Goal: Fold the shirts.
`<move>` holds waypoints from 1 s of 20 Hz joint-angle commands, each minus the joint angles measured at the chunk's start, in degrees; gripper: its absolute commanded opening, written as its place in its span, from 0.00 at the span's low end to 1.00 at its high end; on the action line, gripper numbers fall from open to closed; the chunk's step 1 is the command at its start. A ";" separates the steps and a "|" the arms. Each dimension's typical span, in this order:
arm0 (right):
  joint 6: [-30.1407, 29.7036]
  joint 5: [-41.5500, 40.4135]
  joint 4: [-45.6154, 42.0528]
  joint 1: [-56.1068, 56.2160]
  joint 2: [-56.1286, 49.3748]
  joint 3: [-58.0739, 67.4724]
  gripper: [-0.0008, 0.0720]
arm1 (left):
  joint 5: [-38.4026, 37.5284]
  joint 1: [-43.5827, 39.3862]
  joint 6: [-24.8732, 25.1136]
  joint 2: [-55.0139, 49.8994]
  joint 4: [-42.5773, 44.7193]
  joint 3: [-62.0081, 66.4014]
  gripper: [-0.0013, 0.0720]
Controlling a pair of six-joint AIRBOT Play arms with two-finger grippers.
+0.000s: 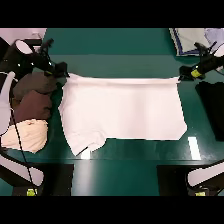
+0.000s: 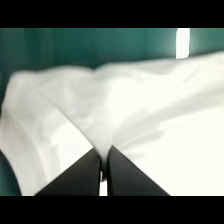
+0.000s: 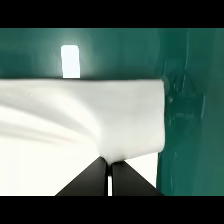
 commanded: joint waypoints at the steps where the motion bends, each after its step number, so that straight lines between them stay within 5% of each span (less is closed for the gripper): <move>1: -0.17 -2.36 0.33 0.04 2.67 -7.96 0.03 | -0.28 -2.23 -0.57 -0.09 2.60 -7.04 0.06; 2: -0.13 -2.34 0.37 0.02 3.26 -9.11 0.03 | 0.28 -2.58 -1.75 -0.09 2.60 -8.83 0.06; 3: -0.13 -2.16 0.68 0.02 3.80 -9.64 0.05 | 0.70 -2.56 -2.89 -0.09 2.45 -9.86 0.44; 4: -0.13 -1.68 0.76 0.02 4.20 -9.38 0.29 | 0.68 -2.47 -4.15 -0.09 2.49 -9.90 0.81; 5: -0.13 -1.18 0.76 0.02 4.85 -8.87 0.62 | 0.35 -2.29 -5.29 0.57 2.49 -9.88 0.73; 9: -1.31 2.29 0.72 -1.49 12.59 -11.32 0.63 | -3.39 -2.03 -4.76 9.01 6.84 -13.55 0.69; 20: -2.67 -2.36 4.70 -4.15 33.33 -32.52 0.63 | -2.47 -2.05 -11.34 53.96 6.99 -67.36 0.69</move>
